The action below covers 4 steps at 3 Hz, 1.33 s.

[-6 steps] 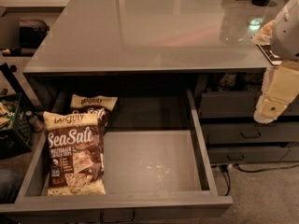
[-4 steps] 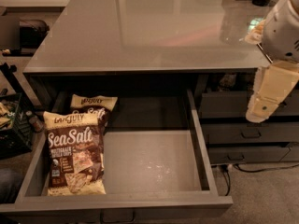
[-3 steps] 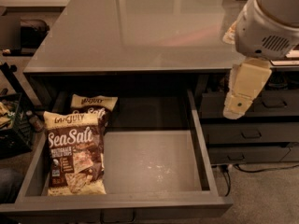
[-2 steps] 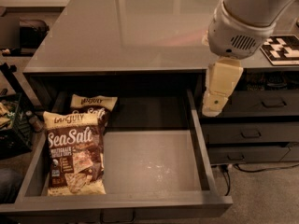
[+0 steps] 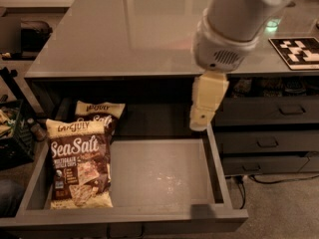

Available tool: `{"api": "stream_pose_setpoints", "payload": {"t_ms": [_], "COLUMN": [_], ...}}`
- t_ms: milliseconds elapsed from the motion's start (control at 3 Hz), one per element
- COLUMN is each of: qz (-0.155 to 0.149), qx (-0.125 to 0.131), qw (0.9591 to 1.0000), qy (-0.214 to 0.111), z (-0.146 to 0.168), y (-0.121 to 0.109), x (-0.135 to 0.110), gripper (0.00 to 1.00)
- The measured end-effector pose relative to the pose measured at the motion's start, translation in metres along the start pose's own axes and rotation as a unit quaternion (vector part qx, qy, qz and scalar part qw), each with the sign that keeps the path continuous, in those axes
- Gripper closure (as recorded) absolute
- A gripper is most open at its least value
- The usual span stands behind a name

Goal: Pick brown chip bag from top drawer and place on counter

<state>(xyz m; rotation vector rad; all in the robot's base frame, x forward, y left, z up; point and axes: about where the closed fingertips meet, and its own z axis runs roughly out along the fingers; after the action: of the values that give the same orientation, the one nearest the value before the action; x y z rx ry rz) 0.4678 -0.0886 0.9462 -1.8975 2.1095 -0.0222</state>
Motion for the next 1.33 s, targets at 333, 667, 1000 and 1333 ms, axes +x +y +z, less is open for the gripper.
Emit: {"api": "stream_pose_setpoints", "payload": {"t_ms": [333, 667, 1000, 1333], "qz": [-0.028, -0.028, -0.042, -0.063], "qx": [-0.016, -0.016, -0.018, -0.029], "qw": [0.9995, 0.9995, 0.9988, 0.9975], "qy": [-0.004, -0.004, -0.017, -0.013], "z": [0.03, 0.03, 0.048, 0.077], "y": [0.004, 0.004, 0.006, 0.004], "x": [-0.049, -0.049, -0.068, -0.099], "gripper": [0.0, 0.0, 0.0, 0.0]}}
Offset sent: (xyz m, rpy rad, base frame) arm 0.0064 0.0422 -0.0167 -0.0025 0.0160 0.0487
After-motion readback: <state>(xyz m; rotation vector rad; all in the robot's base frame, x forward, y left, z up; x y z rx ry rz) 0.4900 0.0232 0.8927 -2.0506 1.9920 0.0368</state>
